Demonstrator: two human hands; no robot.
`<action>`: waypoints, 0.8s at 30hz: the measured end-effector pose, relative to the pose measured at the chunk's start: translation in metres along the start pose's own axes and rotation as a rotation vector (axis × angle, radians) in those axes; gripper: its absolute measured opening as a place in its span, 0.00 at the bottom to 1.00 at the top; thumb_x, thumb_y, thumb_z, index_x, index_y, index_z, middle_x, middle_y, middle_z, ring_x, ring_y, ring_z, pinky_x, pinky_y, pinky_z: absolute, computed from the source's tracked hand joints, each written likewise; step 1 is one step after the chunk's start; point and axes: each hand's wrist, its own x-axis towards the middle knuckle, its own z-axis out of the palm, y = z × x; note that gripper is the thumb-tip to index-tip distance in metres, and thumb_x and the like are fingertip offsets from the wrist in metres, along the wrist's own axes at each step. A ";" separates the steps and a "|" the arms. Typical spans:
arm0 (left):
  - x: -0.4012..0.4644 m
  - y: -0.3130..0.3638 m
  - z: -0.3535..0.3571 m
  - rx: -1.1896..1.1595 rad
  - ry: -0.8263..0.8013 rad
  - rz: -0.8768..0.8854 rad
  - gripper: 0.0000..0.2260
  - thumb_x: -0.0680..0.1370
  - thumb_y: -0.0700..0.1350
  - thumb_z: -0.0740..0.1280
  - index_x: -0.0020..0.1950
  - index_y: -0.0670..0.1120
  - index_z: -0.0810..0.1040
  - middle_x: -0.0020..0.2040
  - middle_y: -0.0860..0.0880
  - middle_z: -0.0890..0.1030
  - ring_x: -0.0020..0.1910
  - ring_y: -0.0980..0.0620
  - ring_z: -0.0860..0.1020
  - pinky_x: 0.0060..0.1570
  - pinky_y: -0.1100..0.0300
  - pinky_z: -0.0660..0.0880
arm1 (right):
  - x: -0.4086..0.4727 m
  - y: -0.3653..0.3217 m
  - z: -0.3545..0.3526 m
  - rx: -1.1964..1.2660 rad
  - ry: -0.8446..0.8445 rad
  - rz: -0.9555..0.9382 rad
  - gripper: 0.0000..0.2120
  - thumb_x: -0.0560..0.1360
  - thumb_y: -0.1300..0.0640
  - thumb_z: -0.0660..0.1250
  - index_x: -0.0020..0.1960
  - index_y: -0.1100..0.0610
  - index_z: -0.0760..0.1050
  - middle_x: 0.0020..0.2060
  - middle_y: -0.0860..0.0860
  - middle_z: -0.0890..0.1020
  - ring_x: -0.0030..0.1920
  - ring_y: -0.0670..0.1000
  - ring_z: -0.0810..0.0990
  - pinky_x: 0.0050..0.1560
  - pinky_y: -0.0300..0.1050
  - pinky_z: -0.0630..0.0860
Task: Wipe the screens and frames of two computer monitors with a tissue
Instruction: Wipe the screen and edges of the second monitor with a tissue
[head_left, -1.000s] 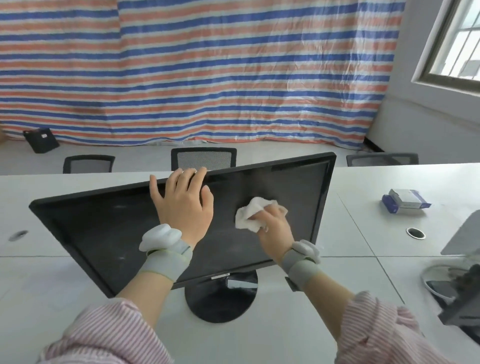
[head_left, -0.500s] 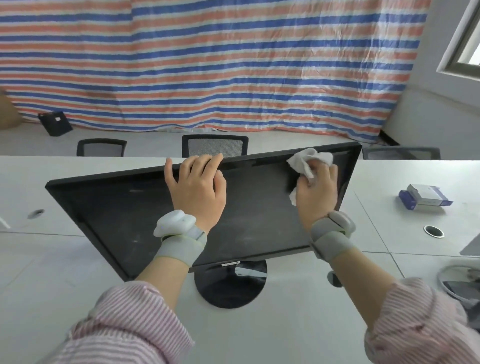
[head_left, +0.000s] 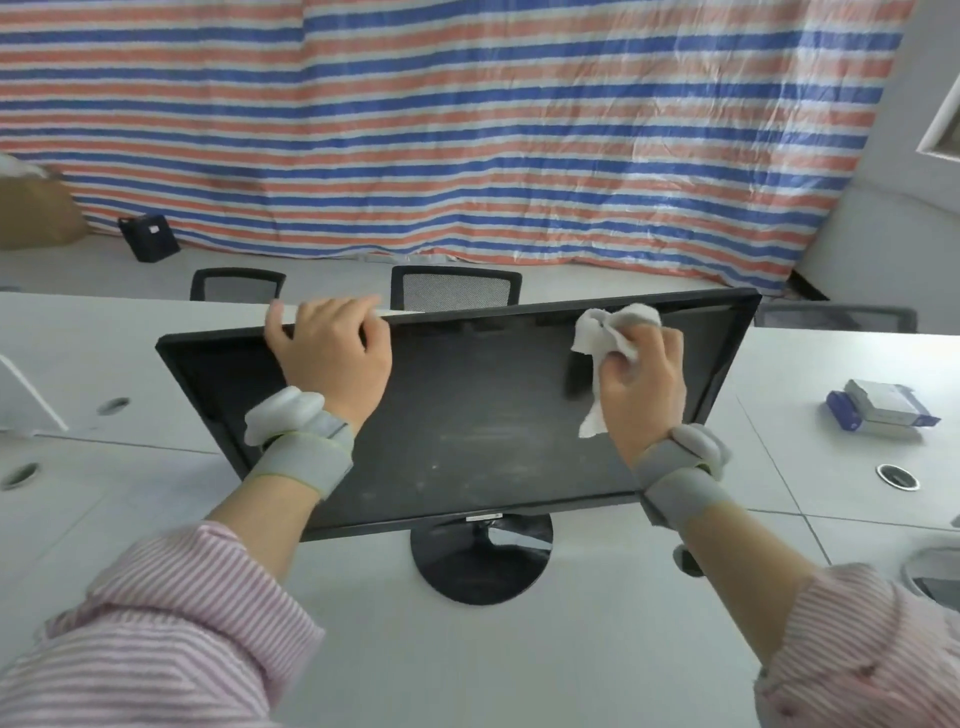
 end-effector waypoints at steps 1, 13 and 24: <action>0.000 -0.008 -0.002 0.037 -0.008 -0.073 0.15 0.79 0.46 0.56 0.52 0.45 0.81 0.50 0.44 0.83 0.56 0.43 0.76 0.70 0.38 0.52 | 0.001 -0.004 0.006 -0.013 0.017 0.038 0.10 0.74 0.64 0.63 0.55 0.59 0.74 0.53 0.58 0.73 0.42 0.62 0.76 0.36 0.47 0.71; -0.001 -0.061 -0.005 -0.002 0.048 -0.009 0.17 0.77 0.49 0.55 0.56 0.45 0.80 0.62 0.43 0.78 0.63 0.42 0.72 0.69 0.37 0.52 | -0.047 -0.089 0.060 0.116 -0.117 -0.140 0.11 0.70 0.66 0.65 0.53 0.60 0.75 0.50 0.56 0.74 0.41 0.59 0.76 0.39 0.53 0.76; 0.004 -0.096 -0.015 0.003 0.026 -0.161 0.19 0.76 0.48 0.50 0.40 0.41 0.77 0.45 0.43 0.81 0.53 0.40 0.73 0.58 0.44 0.64 | -0.032 -0.137 0.094 -0.074 -0.222 -0.264 0.21 0.71 0.67 0.62 0.64 0.58 0.73 0.57 0.61 0.71 0.56 0.61 0.70 0.50 0.47 0.71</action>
